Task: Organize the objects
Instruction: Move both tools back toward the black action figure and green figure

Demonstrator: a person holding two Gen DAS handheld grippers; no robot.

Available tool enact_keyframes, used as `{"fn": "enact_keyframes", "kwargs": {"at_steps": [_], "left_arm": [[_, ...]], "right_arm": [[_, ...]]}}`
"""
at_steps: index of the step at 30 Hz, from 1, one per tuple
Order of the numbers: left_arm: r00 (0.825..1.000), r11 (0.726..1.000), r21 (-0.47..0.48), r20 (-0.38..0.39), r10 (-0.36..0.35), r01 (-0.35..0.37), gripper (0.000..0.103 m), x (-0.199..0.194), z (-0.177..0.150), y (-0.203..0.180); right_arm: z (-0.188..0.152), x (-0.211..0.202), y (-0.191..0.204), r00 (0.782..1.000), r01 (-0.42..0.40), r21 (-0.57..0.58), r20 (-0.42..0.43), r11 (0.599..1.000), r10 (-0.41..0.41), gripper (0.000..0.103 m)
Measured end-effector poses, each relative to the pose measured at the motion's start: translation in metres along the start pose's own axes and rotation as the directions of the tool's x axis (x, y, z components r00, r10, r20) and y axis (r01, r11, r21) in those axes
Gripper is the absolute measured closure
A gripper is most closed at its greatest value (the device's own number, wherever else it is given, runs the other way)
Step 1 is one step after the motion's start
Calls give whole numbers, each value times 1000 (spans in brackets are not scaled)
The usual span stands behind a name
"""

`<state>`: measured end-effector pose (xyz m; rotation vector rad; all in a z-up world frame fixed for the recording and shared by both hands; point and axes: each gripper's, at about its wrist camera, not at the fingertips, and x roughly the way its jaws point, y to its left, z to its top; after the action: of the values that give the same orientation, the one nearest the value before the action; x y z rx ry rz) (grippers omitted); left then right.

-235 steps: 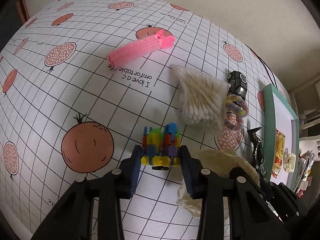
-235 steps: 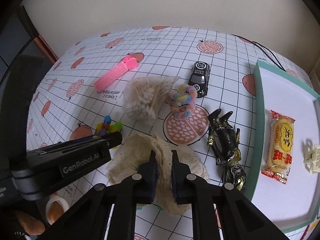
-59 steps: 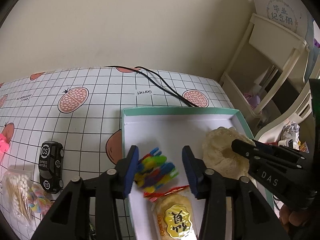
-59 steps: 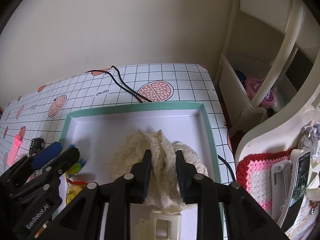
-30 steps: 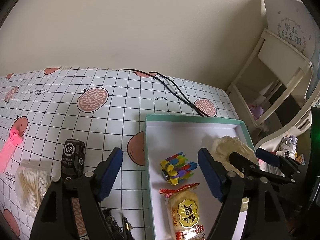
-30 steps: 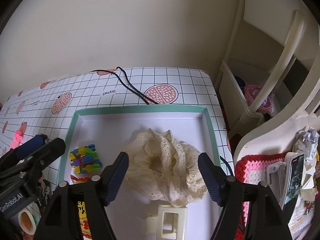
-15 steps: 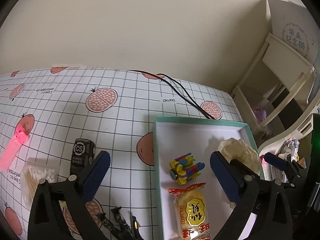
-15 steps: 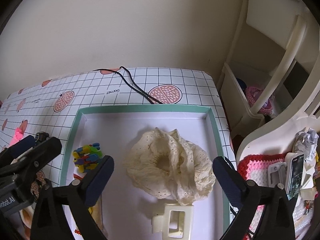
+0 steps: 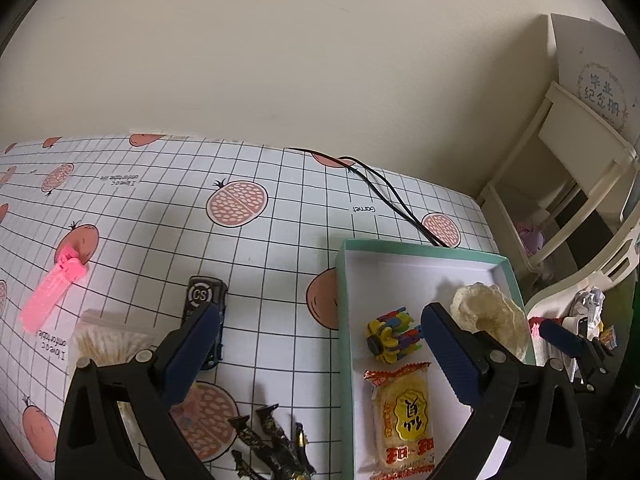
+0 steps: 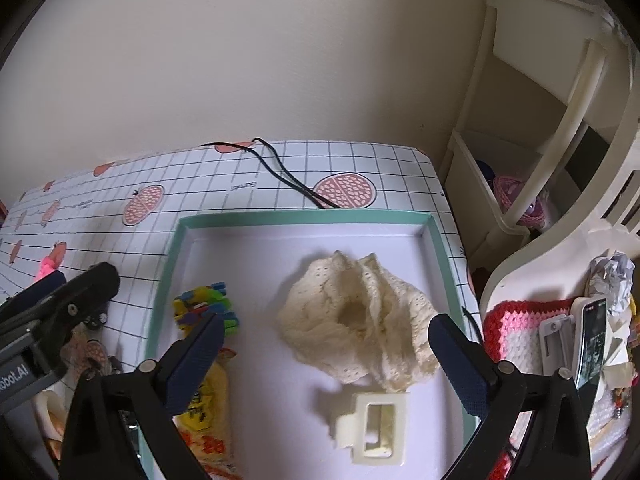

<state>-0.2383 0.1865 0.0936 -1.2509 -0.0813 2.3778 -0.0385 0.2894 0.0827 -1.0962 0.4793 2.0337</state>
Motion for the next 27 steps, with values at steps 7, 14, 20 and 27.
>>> {"fn": "enact_keyframes", "kwargs": {"at_steps": [7, 14, 20, 27], "left_arm": [[999, 1000, 3, 33, -1, 1, 2, -26, -1, 6], [999, 1000, -7, 43, 16, -16, 2, -58, -4, 20], [997, 998, -53, 68, 22, -18, 2, -92, -9, 41], [995, 996, -78, 84, 45, -38, 2, -122, -19, 58]], "right_arm": [[-11, -25, 19, 999, -48, 11, 24, 999, 48, 0], [-24, -51, 39, 996, -83, 9, 33, 996, 83, 0], [-36, -73, 57, 993, -108, -22, 36, 994, 109, 0], [-51, -91, 81, 988, -147, -63, 34, 987, 150, 0]]}}
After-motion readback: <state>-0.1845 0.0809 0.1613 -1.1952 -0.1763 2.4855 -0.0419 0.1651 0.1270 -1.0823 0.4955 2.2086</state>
